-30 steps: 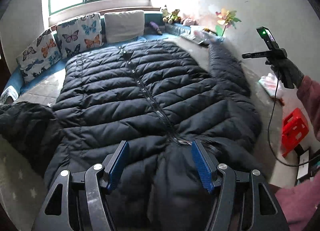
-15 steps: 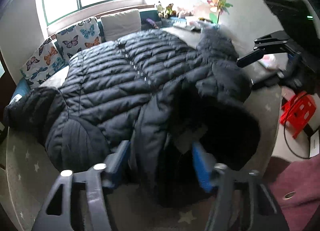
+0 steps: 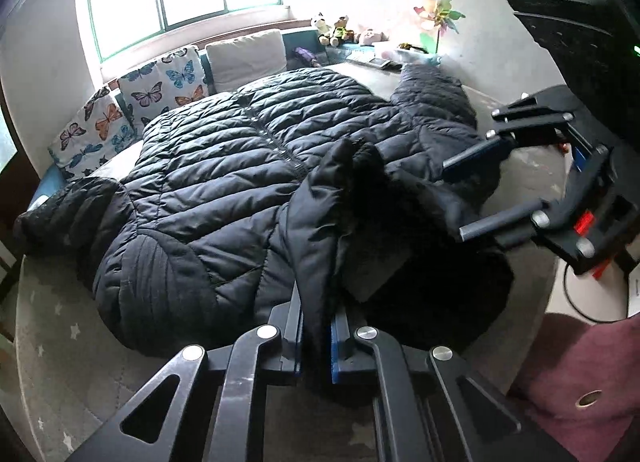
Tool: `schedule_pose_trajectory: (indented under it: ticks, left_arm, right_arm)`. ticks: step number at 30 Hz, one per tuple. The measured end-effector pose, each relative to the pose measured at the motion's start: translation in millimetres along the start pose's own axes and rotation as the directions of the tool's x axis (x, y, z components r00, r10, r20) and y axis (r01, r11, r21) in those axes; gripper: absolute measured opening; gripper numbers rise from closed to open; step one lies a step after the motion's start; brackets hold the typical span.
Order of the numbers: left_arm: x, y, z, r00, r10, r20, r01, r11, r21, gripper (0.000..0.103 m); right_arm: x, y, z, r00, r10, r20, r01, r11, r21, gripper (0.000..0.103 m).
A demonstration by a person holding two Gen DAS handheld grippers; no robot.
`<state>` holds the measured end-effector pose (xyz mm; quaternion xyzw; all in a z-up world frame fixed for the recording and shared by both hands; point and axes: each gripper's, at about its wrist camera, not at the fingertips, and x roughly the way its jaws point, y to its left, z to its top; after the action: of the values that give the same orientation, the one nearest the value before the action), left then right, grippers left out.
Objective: Fold large clothes
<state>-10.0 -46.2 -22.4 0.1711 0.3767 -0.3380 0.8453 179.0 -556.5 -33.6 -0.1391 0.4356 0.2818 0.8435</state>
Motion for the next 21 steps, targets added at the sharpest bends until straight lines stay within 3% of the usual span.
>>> schedule_pose_trajectory:
  ticks: [3,6,7,8,9,10,12,17,21]
  left_arm:
    - [-5.9,-7.2,1.2,1.0,-0.014,0.004,0.014,1.0,0.009,0.008]
    - [-6.5,-11.7,-0.2,1.0,-0.006,0.002,0.006,1.0,0.029,0.008]
    - [-6.3,-10.4,-1.2,1.0,-0.012,0.0,0.012,1.0,0.023,0.007]
    - [-5.2,-7.2,-1.0,1.0,-0.021,-0.004,0.021,1.0,0.01,0.007]
    - [-4.4,-4.4,-0.7,0.999,-0.03,-0.011,0.03,1.0,-0.004,0.007]
    - [-5.1,-4.0,-0.6,0.999,-0.035,-0.011,0.035,0.999,-0.006,0.007]
    - [-9.1,-7.3,0.7,1.0,-0.028,-0.003,0.028,0.999,0.015,0.006]
    - [-23.0,-19.4,2.7,0.983,-0.185,0.022,0.185,0.983,-0.007,0.006]
    - [-9.5,-35.2,0.8,0.98,-0.196,-0.033,0.197,0.98,0.041,0.008]
  right_arm:
    - [3.4,7.0,-4.2,0.999,-0.036,-0.007,0.035,0.999,-0.038,0.068]
    - [25.1,-1.0,-5.6,0.99,-0.132,-0.044,0.131,0.991,-0.018,0.068]
    - [30.8,-4.6,-6.3,0.99,-0.128,-0.055,0.128,0.992,-0.004,0.068]
    - [33.2,-7.4,-6.4,0.99,-0.126,-0.058,0.127,0.992,0.003,0.062]
    - [34.6,-7.2,-7.0,0.985,-0.163,-0.059,0.162,0.986,-0.021,0.04]
    - [32.6,-6.9,-6.5,0.979,-0.194,-0.059,0.191,0.98,-0.047,0.029]
    - [22.0,-11.7,-4.2,0.977,-0.206,-0.056,0.203,0.977,-0.061,0.016]
    - [-17.0,-19.8,-5.5,0.956,-0.29,-0.05,0.28,0.949,-0.143,0.012]
    - [0.0,-30.0,-21.8,0.961,-0.23,-0.152,0.211,0.968,-0.135,0.013]
